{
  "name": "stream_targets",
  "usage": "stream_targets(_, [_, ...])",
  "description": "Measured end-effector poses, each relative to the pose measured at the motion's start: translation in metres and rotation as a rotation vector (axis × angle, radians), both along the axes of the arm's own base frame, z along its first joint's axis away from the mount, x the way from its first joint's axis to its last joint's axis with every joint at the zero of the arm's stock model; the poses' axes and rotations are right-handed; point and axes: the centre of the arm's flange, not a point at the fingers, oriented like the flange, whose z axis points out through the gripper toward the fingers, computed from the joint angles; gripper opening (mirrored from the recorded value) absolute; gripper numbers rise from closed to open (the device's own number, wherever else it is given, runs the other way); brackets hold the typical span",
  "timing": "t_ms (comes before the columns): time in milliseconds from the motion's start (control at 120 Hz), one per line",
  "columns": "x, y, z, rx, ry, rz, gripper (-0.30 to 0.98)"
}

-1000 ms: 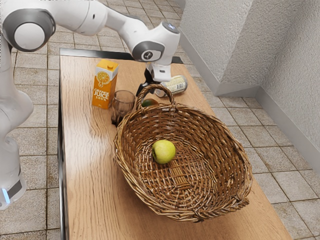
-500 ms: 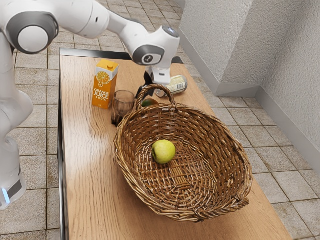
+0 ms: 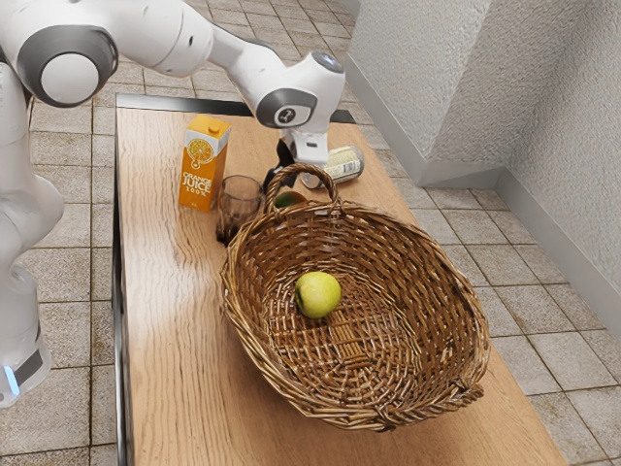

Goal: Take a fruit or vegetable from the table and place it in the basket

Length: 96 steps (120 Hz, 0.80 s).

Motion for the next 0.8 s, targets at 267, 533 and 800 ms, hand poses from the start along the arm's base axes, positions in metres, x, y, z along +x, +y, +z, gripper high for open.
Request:
stream_targets(267, [0.0008,0.004,-0.0036,-0.007,0.0,0.005,0.69])
stream_targets(533, [0.0034,0.0013,-0.006,-0.004,0.004,-0.006,0.69])
stream_targets(800, [0.0042,0.001,-0.005,-0.005,0.002,-0.013,0.69])
